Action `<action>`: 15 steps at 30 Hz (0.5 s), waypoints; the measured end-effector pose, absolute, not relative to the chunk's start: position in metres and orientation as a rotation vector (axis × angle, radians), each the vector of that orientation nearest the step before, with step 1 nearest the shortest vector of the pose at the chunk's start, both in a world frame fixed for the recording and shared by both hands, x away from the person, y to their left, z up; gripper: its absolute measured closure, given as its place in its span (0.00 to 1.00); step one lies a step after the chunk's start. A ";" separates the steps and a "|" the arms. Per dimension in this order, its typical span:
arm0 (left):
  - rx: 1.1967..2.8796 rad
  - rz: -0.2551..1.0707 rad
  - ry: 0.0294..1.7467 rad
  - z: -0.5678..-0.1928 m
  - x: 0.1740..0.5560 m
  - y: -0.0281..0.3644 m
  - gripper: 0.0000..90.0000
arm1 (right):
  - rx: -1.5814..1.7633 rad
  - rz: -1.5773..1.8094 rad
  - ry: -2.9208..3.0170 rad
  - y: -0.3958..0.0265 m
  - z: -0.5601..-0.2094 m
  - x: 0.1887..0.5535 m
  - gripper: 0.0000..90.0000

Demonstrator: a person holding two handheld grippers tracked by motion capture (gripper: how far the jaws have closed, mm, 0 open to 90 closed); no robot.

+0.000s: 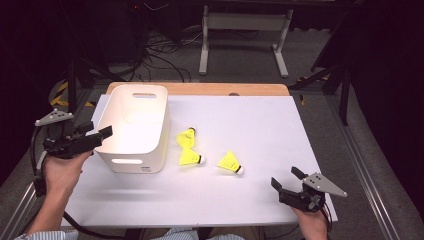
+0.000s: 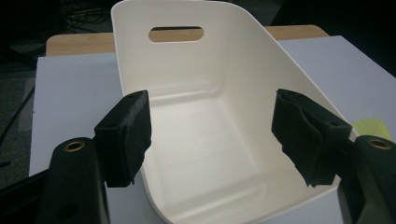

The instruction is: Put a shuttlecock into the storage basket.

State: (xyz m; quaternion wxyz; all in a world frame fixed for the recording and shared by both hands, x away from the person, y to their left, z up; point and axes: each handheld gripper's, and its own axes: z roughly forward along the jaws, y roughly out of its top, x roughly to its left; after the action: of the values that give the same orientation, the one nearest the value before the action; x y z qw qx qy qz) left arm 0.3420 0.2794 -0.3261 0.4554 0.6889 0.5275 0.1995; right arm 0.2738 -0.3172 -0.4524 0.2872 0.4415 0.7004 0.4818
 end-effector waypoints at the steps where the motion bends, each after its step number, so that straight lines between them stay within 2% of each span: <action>1: 1.703 0.490 1.296 -0.326 0.343 0.278 0.33 | 1.178 1.290 1.870 -0.317 -0.452 0.274 0.18; 15: 1.754 0.457 1.242 -0.323 0.355 0.247 0.33 | 1.174 1.293 1.875 -0.317 -0.452 0.274 0.19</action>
State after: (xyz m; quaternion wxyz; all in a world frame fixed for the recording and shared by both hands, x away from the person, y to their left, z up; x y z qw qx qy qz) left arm 0.3554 0.2471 -0.3227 0.4549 0.7108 0.5035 0.1850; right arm 0.2737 -0.3169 -0.4524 0.2857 0.4390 0.7013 0.4836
